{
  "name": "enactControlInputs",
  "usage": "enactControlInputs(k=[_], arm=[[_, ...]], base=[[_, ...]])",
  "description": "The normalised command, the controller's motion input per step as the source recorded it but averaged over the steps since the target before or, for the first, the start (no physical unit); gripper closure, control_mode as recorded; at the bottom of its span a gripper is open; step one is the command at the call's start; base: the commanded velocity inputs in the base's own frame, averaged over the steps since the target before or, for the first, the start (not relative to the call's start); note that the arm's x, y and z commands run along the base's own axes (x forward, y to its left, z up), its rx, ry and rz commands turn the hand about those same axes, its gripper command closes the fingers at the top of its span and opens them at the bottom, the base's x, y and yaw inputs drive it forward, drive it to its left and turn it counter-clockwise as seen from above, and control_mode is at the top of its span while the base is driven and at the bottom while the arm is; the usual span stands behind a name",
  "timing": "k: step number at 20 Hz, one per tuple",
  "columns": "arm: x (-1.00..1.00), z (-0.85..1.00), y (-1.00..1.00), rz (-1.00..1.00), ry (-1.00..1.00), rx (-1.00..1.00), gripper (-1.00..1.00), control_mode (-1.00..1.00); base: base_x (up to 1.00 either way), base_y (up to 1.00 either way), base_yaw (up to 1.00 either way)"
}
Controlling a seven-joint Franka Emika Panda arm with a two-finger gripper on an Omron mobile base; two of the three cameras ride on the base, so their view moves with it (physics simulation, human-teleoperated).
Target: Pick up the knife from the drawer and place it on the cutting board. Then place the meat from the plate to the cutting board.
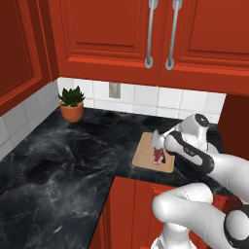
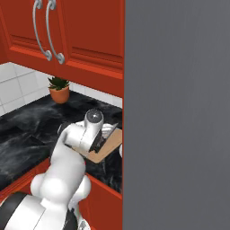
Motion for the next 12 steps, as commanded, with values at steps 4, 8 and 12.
enactControlInputs(k=[4,8,12], arm=[[-0.64,0.70,0.58,0.03,-0.10,0.00,-1.00,-1.00],[-0.86,0.55,0.61,0.06,-0.05,0.00,-1.00,-1.00],[-0.96,0.46,0.46,0.07,-0.11,-0.01,-1.00,-1.00]], base=[[0.00,0.00,0.00],[0.00,0.00,0.00],[0.00,0.00,0.00]])
